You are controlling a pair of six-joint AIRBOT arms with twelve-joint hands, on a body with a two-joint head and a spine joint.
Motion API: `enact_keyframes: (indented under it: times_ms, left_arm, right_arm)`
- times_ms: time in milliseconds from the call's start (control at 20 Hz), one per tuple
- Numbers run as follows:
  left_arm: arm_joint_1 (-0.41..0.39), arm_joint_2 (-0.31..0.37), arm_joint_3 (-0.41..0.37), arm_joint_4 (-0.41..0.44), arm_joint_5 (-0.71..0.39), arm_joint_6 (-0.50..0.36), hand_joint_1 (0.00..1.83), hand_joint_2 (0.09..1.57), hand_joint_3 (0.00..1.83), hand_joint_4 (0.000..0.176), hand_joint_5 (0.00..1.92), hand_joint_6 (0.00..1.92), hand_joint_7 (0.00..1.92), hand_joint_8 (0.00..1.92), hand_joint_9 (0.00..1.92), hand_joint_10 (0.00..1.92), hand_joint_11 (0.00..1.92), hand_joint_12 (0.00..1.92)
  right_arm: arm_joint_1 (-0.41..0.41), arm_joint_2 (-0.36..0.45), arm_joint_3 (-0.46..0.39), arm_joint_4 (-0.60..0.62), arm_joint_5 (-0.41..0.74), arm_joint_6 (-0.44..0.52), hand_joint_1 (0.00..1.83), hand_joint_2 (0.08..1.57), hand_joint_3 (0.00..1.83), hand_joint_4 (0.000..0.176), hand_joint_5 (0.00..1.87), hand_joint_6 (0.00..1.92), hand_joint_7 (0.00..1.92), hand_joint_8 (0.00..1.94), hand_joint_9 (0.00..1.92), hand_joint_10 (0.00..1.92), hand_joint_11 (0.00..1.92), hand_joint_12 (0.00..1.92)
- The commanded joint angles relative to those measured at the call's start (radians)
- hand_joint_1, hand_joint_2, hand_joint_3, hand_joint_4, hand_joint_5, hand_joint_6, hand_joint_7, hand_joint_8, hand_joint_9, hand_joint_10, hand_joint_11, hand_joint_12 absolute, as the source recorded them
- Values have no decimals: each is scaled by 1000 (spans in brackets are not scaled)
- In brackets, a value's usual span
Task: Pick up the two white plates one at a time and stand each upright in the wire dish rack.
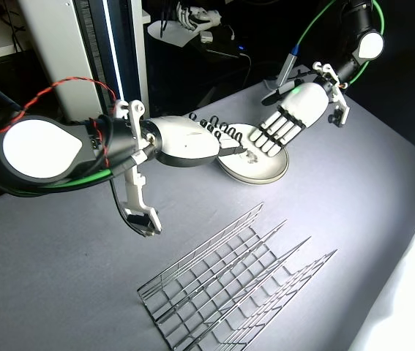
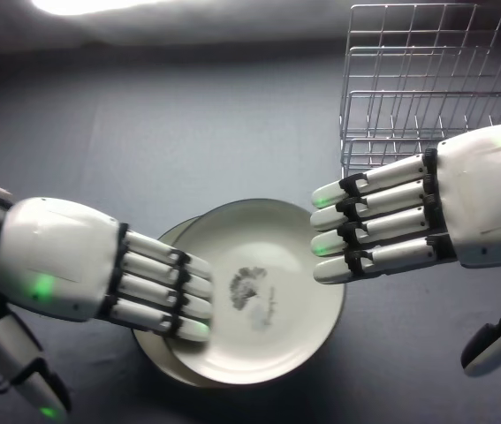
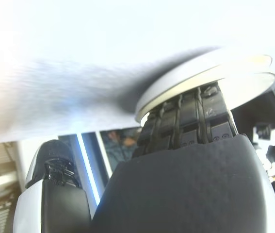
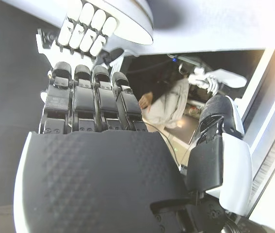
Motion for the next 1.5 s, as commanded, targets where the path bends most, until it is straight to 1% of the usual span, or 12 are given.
enact_keyframes:
  times_ms: [0,50,150,200,250,450,500,550,600,750,1000,1450]
  left_arm:
    - [4,-20,-10,47,25,1,0,1041,20,0,0,0,0,0,0,0,0,0]
    - [-3,-32,-12,47,29,-1,0,1044,20,0,0,0,0,0,0,0,0,0]
    - [-14,-53,-10,48,38,-5,0,1042,19,0,0,0,0,0,0,0,0,0]
    - [-20,-61,-7,48,40,-8,0,1034,15,0,0,0,0,0,0,0,0,0]
    - [-28,-72,-3,48,43,-14,0,1039,17,0,0,0,0,0,0,0,0,0]
    - [-60,-97,0,51,54,-31,0,1041,16,0,0,0,0,0,0,0,0,0]
    - [-66,-100,0,52,55,-33,0,1037,14,0,0,0,0,0,0,0,0,0]
    - [-68,-101,-1,53,55,-34,0,1036,13,0,0,0,0,0,0,0,0,0]
    - [-68,-101,0,55,55,-34,0,1036,13,0,0,0,0,0,0,0,0,0]
    - [-68,-100,-1,65,55,-34,0,1047,17,0,0,0,0,0,0,0,0,0]
    - [-69,-100,2,66,55,-35,0,1045,14,0,0,0,0,0,0,0,0,0]
    - [-69,-98,8,66,54,-36,0,1057,17,0,0,0,0,0,0,0,0,0]
  right_arm:
    - [7,-2,5,70,66,4,86,1057,6,0,0,0,0,0,0,0,0,0]
    - [6,-7,9,70,66,5,312,1095,15,0,0,0,0,0,0,0,0,0]
    - [7,-19,18,70,79,5,367,1113,18,0,0,0,0,0,0,0,0,0]
    - [7,-22,21,70,81,5,505,1119,15,0,0,0,0,0,0,0,0,0]
    - [7,-26,26,70,81,6,899,1083,0,0,0,0,0,0,0,0,0,0]
    - [7,-45,40,70,83,7,1075,1098,0,0,0,0,0,0,0,0,35,18]
    - [6,-50,40,70,82,7,1216,1082,0,0,0,0,0,0,0,0,65,41]
    - [4,-55,40,70,78,7,1263,1088,1,0,0,0,0,0,0,0,12,219]
    - [2,-60,40,70,72,7,1263,1088,1,0,0,0,0,0,0,0,12,219]
    - [-4,-82,44,70,52,7,1361,1126,7,0,0,0,0,0,0,0,0,498]
    - [-14,-132,58,70,7,9,1444,1176,5,0,1,0,0,0,20,5,0,591]
    - [-28,-207,66,92,-85,9,1374,1221,12,0,85,10,43,4,122,12,0,785]
